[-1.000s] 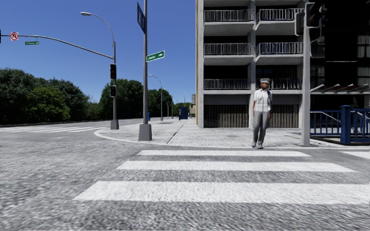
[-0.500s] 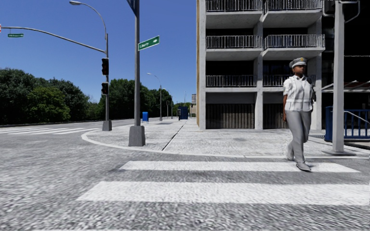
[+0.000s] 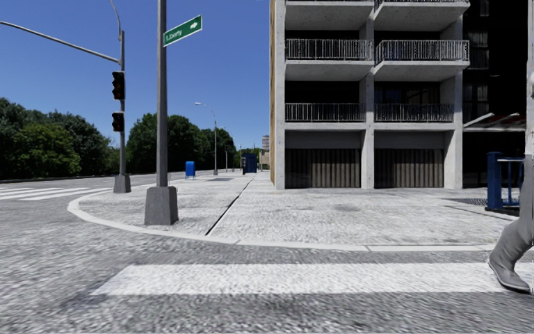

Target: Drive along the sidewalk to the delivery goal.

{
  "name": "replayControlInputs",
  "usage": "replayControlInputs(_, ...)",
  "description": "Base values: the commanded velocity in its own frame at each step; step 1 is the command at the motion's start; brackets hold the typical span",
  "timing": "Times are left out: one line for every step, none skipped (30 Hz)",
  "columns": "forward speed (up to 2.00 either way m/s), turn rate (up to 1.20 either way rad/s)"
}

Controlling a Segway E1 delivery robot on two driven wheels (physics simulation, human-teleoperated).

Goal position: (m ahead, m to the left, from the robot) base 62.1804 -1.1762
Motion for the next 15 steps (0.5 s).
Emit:
replayControlInputs(2.00, 0.00)
replayControlInputs(2.00, 0.00)
replayControlInputs(2.00, 0.00)
replayControlInputs(2.00, 0.00)
replayControlInputs(2.00, 0.00)
replayControlInputs(2.00, 0.00)
replayControlInputs(2.00, 0.00)
replayControlInputs(2.00, 0.00)
replayControlInputs(2.00, 0.00)
replayControlInputs(2.00, 0.00)
replayControlInputs(2.00, 0.00)
replayControlInputs(2.00, 0.00)
replayControlInputs(2.00, 0.00)
replayControlInputs(2.00, 0.00)
replayControlInputs(2.00, 0.00)
